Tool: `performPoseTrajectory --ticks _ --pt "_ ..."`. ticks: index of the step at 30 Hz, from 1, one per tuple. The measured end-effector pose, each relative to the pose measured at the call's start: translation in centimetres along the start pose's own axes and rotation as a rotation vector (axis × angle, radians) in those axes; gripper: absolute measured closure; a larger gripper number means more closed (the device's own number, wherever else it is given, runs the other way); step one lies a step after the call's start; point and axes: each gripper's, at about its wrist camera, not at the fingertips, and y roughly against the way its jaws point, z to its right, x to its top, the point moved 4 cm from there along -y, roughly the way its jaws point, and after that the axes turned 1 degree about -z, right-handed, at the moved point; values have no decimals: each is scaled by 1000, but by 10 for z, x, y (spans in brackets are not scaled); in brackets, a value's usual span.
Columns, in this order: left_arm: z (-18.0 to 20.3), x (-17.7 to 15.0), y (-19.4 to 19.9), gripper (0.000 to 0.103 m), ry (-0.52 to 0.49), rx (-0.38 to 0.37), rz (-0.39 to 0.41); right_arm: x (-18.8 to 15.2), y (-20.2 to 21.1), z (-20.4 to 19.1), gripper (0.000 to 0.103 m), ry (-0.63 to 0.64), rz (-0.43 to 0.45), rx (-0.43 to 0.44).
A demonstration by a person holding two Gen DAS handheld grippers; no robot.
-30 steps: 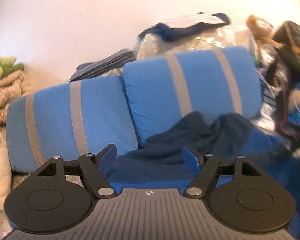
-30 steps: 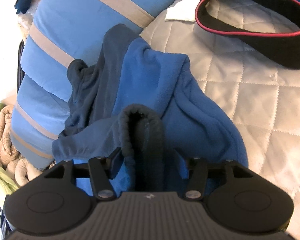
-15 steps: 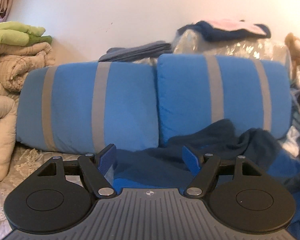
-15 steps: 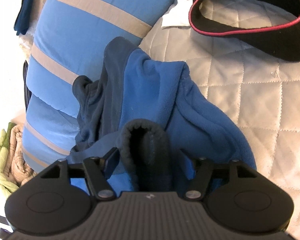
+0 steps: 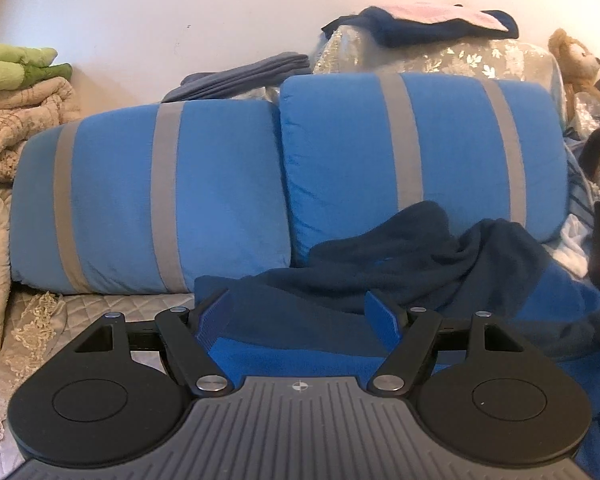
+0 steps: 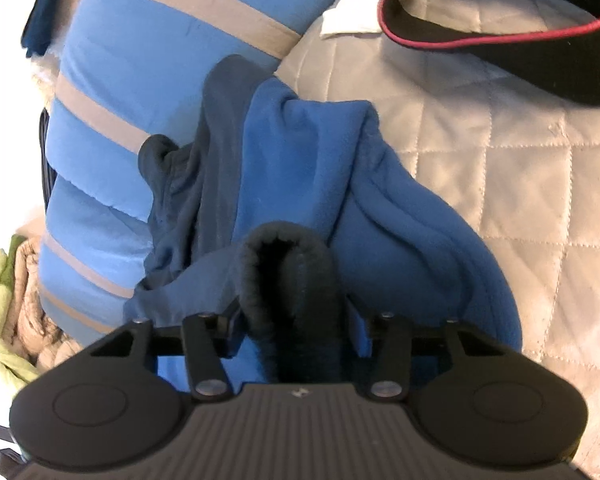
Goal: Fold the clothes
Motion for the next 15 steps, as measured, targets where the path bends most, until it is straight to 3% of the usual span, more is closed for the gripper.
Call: performPoseTrajectory --ticks 1,2,3,7,15 --pt "-2 0 0 33 -2 6 2 0 1 -1 42 3 5 4" --pt "-4 1 0 33 -3 12 4 -1 2 -2 47 12 11 7" --pt "-7 1 1 33 0 17 12 -1 3 -3 59 20 17 10" --pt "-18 2 1 33 8 39 25 -1 8 -7 78 45 46 20" --pt "-43 1 -6 33 76 80 -12 -3 8 -14 81 78 62 15"
